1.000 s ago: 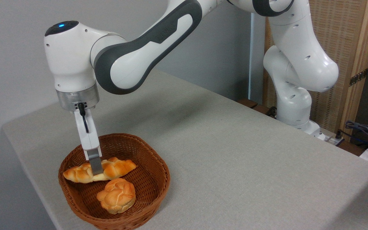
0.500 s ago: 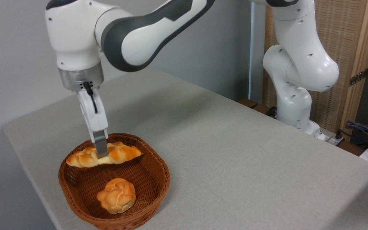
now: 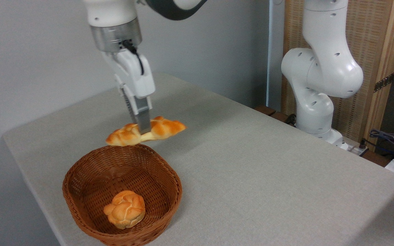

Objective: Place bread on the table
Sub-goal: 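Lift the braided roll out of the basket and carry it beside the basket, then lower the roll onto the table and open the gripper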

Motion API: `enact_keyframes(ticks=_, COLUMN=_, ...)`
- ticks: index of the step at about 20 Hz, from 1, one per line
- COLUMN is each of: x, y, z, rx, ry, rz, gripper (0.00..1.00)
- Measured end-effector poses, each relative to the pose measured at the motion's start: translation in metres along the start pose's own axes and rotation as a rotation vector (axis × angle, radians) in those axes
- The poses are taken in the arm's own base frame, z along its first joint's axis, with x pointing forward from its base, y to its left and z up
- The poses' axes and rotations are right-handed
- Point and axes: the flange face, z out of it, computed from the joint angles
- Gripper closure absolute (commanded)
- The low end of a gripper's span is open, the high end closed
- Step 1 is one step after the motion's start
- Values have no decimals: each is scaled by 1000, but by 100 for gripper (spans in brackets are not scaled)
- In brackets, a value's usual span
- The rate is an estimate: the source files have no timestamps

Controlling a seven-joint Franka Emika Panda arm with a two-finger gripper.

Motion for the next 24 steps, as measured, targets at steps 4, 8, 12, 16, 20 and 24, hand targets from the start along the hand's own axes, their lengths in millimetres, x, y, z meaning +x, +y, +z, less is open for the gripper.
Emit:
enact_keyframes(ticks=4, x=-28, y=29, z=20, rx=-37, ry=-43, rz=-5, gripper=73)
enact_keyframes(ticks=8, x=-48, y=49, z=44, rx=-76, ry=-85, rz=-9, gripper=73)
enact_keyframes(ticks=12, x=-53, y=65, z=76, rx=-120, ry=-132, rz=5, gripper=70)
enact_keyframes(ticks=16, x=-53, y=69, z=95, rx=-142, ry=-159, rz=-29, gripper=30)
enact_keyframes(ticks=20, x=-39, y=74, z=117, rx=-157, ry=-190, rz=-68, gripper=14)
enact_keyframes(ticks=24, x=-35, y=76, z=125, rx=-165, ry=-203, rz=-64, gripper=3)
